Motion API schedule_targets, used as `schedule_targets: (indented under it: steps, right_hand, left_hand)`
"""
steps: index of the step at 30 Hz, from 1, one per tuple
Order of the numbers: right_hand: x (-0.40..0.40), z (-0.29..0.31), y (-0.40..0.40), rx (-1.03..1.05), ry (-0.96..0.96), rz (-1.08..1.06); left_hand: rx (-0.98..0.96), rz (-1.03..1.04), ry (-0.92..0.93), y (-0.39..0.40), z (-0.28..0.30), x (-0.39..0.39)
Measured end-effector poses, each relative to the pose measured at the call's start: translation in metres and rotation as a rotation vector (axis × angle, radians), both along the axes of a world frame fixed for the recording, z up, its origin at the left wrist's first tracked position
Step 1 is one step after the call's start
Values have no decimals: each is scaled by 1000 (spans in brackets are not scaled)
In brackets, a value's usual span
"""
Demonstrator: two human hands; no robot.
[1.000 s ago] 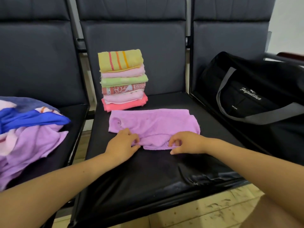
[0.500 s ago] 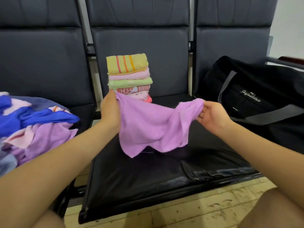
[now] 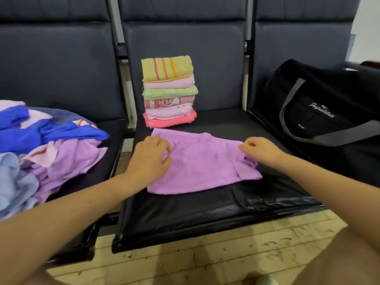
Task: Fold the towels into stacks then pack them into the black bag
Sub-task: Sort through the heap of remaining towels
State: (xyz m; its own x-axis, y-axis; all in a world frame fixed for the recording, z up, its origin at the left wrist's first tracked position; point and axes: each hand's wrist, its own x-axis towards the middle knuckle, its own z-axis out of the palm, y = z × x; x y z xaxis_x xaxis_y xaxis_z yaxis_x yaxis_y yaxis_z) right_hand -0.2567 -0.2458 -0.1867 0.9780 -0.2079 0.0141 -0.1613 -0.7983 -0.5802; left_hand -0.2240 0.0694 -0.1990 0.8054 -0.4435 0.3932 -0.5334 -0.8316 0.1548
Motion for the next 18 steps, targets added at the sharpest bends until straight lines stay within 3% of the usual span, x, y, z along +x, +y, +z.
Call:
schedule_targets:
  steps: [4,9,11,13,18]
  right_hand:
    - [-8,7,23,-196,-154,298]
    - [-13,-5,46,-330,296,579]
    - [-10,-9,52,-403,261,620]
    - [-6,-2,56,-331,225,575]
    - [6,14,53,207,116,338]
  left_hand:
    - [48,-290,246,-17,-8,-27]
    - [229,-243,296,-16,-25,-21]
    - [196,-222,294,-14,-21,-16]
    - [68,-149,341,-16,-11,-11]
    - [-183,6,449,-15,12,11]
